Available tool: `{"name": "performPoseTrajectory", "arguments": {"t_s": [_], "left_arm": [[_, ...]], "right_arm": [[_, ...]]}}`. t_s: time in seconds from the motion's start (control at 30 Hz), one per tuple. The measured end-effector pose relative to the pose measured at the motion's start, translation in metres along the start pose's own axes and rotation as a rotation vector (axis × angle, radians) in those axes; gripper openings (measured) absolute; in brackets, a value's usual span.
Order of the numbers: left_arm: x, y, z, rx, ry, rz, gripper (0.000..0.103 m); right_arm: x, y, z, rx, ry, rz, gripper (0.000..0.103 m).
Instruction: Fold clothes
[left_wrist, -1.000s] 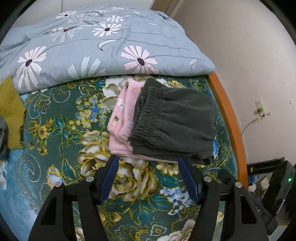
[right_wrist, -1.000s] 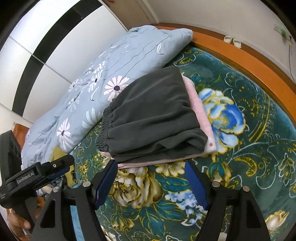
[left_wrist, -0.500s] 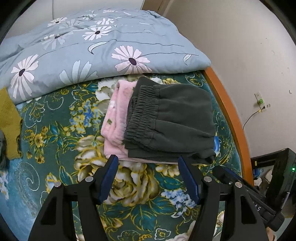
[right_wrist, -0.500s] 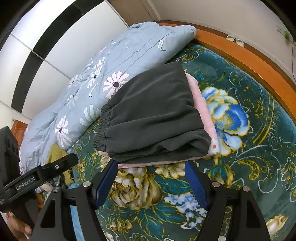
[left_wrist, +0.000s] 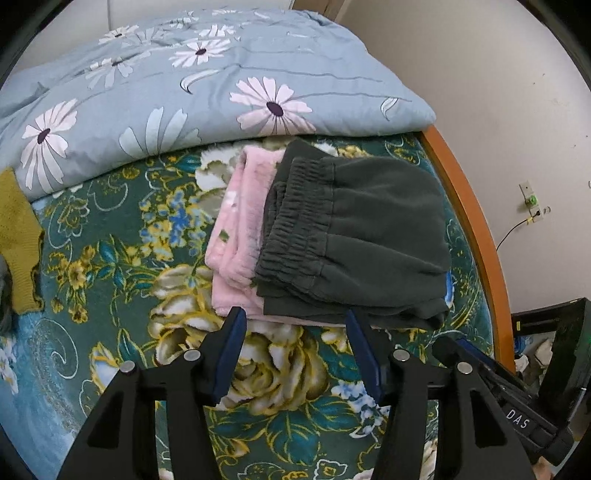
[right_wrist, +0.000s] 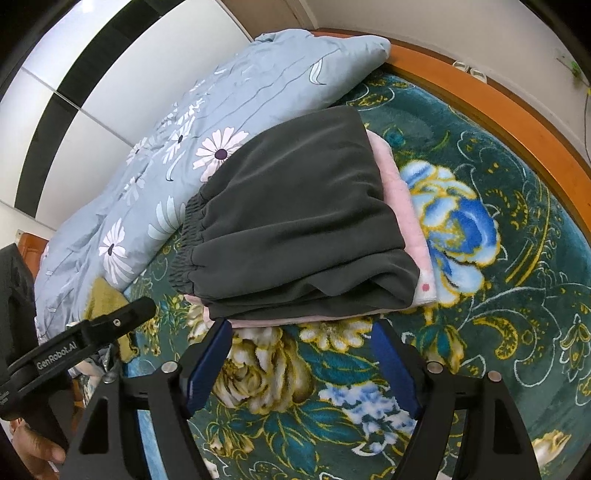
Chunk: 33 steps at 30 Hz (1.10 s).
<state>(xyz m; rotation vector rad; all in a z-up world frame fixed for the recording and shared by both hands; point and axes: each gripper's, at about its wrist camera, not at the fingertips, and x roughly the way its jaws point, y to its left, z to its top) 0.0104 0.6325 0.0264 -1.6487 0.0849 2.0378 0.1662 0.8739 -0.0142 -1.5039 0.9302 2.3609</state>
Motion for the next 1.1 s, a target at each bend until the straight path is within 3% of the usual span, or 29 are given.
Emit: {"name": "performPoseTrajectory", "arguments": {"t_s": [0.23, 0.3, 0.57, 0.77, 1.1], "left_arm": [[0.008, -0.002, -0.001, 0.026, 0.020, 0.027, 0.058], [0.009, -0.002, -0.001, 0.037, 0.017, 0.038, 0.047], [0.011, 0.001, 0.004, 0.039, 0.008, 0.068, 0.045], [0.013, -0.001, 0.004, 0.043, 0.009, 0.083, 0.069], [0.015, -0.009, 0.001, 0.074, -0.004, 0.099, 0.075]], "right_arm": [[0.006, 0.000, 0.002, -0.002, 0.022, -0.001, 0.081], [0.007, 0.000, 0.002, -0.003, 0.025, -0.002, 0.081], [0.011, 0.000, 0.002, -0.006, 0.040, 0.001, 0.081], [0.013, 0.001, 0.001, -0.014, 0.048, 0.003, 0.081], [0.014, 0.004, -0.002, -0.036, 0.049, -0.004, 0.081]]}}
